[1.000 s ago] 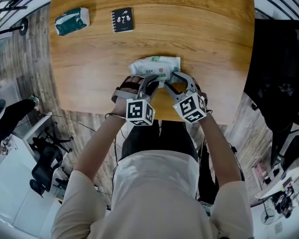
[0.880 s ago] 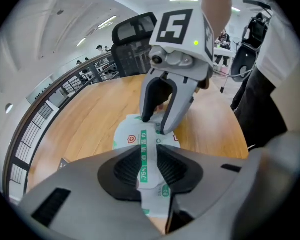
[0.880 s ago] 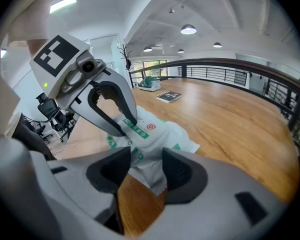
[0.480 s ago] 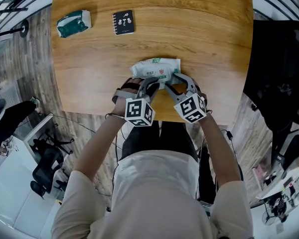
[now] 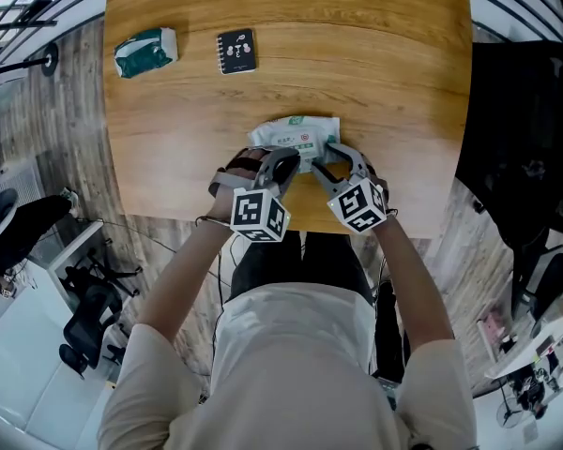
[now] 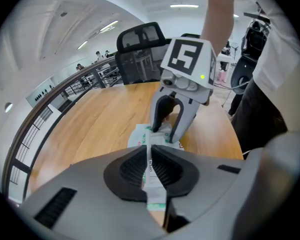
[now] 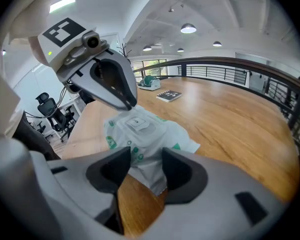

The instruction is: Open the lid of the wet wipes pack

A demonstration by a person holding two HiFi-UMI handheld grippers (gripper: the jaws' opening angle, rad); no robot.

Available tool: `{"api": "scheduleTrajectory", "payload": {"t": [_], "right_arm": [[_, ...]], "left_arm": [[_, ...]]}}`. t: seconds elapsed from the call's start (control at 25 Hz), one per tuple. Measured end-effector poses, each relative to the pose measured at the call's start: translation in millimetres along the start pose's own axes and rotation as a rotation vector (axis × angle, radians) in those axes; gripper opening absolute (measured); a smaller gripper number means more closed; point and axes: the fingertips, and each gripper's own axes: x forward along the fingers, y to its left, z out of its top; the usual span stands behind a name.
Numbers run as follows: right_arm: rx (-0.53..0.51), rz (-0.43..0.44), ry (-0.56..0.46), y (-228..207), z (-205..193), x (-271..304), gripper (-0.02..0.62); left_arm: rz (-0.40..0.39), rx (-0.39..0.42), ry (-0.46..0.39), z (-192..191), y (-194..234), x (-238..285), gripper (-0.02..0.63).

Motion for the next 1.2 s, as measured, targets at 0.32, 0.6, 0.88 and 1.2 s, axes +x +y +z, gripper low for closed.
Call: {"api": "scheduleTrajectory", "payload": {"t": [0.32,0.6,0.88,1.2], "right_arm": [[0.006,0.002,0.013,0,1,0,0.186],[0.009,0.005,0.016,0,1,-1,0.186],[0.011,0.007,0.014,0,1,-1,0.186],[0.003,0.011,0.033,0,0,0,0.186]], "left_arm": [[0.057,-0.03,0.013,-7,42,-7,0.02],[0.066,-0.051,0.007,-14,51,0,0.02],[0.088,-0.091,-0.014,-20,63,7,0.043],[0.141,-0.108,0.001,-24,72,12,0.064]]}}
